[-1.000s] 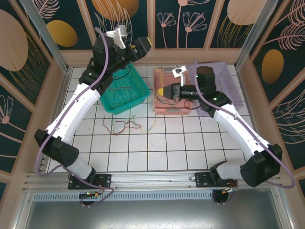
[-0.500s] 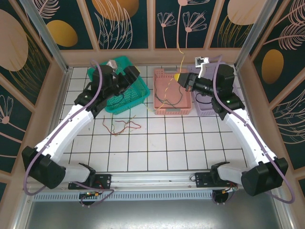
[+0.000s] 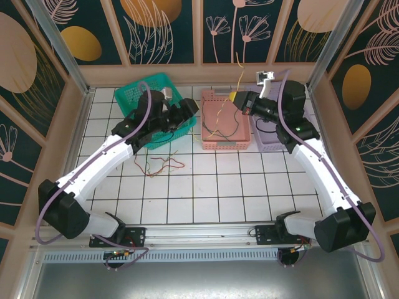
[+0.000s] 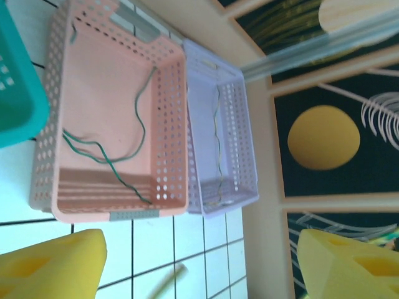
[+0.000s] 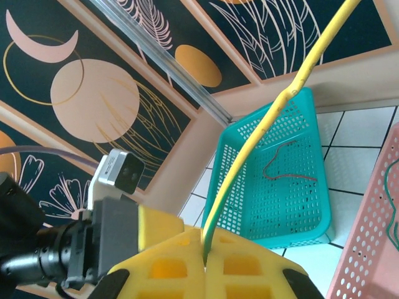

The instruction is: Untangle the cables

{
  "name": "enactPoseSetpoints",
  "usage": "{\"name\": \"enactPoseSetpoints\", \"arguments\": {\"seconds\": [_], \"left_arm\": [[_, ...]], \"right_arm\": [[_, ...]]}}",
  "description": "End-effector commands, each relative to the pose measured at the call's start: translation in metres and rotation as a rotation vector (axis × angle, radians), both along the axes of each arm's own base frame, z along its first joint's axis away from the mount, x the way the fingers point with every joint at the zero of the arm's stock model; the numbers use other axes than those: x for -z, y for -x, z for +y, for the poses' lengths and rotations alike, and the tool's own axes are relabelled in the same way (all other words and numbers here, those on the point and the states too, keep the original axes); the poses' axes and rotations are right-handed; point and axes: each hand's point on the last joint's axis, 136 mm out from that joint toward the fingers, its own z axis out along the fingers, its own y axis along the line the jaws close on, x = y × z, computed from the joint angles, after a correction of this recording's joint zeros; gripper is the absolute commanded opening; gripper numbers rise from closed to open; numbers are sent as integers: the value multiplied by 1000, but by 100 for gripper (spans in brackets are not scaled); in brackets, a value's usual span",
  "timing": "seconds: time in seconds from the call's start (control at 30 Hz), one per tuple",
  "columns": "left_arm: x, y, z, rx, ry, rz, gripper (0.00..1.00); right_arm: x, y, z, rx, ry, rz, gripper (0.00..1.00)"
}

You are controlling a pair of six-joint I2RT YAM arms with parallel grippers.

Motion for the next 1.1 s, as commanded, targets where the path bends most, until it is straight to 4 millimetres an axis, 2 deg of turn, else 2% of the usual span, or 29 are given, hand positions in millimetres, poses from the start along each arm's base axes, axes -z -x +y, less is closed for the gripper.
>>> {"name": "enactPoseSetpoints", "arguments": {"seconds": [0.0, 0.07, 0.13, 0.2, 0.23, 0.3, 0.43, 0.5, 0.53, 0.6, 0.63, 0.7, 0.77, 0.87, 0.9, 0.97, 1.07], "left_arm": [[20, 9, -1, 46, -106, 45, 75], [34, 6, 6, 26, -189, 84, 69], [33, 2, 7, 13, -204, 72, 61], [28, -3, 8, -7, -196, 50, 47], [26, -6, 7, -13, -194, 39, 35], [18, -12, 10, -43, -198, 15, 2], [-14, -21, 27, -131, -218, -74, 0], [-30, -19, 16, -75, -168, -121, 0], [-37, -14, 3, -13, -117, -142, 0], [-45, -8, -13, 69, -40, -150, 0], [-46, -7, -15, 79, -32, -148, 0], [-46, -10, -3, 19, -68, -149, 0], [-53, -14, 21, -85, -114, -166, 0], [-51, -18, 58, -232, -129, -128, 0], [-48, -18, 63, -247, -114, -112, 0], [-38, -14, 62, -238, -74, -81, 0], [-14, -5, 45, -181, 33, 16, 0]], "right_arm": [[-21, -6, -5, 31, -19, -36, 0], [-21, -6, -5, 30, -17, -35, 0], [-22, -5, -5, 28, -15, -37, 0], [-19, -3, -5, 24, -5, -32, 0], [-18, -2, -6, 25, 2, -30, 0], [-16, 1, -8, 23, 14, -30, 0], [-5, 1, -24, 59, 47, 1, 0], [1, 0, -29, 67, 42, 23, 0], [2, 0, -28, 58, 35, 34, 0], [3, -2, -25, 41, 12, 53, 0], [3, -3, -25, 44, 2, 57, 0], [6, -8, -30, 89, 15, 65, 0], [11, -12, -42, 147, 53, 64, 0], [17, -16, -72, 251, 54, 77, 0], [14, -17, -81, 283, 31, 73, 0], [5, -16, -102, 342, -28, 40, 0], [-10, -23, -124, 420, -88, -5, 0]]}}
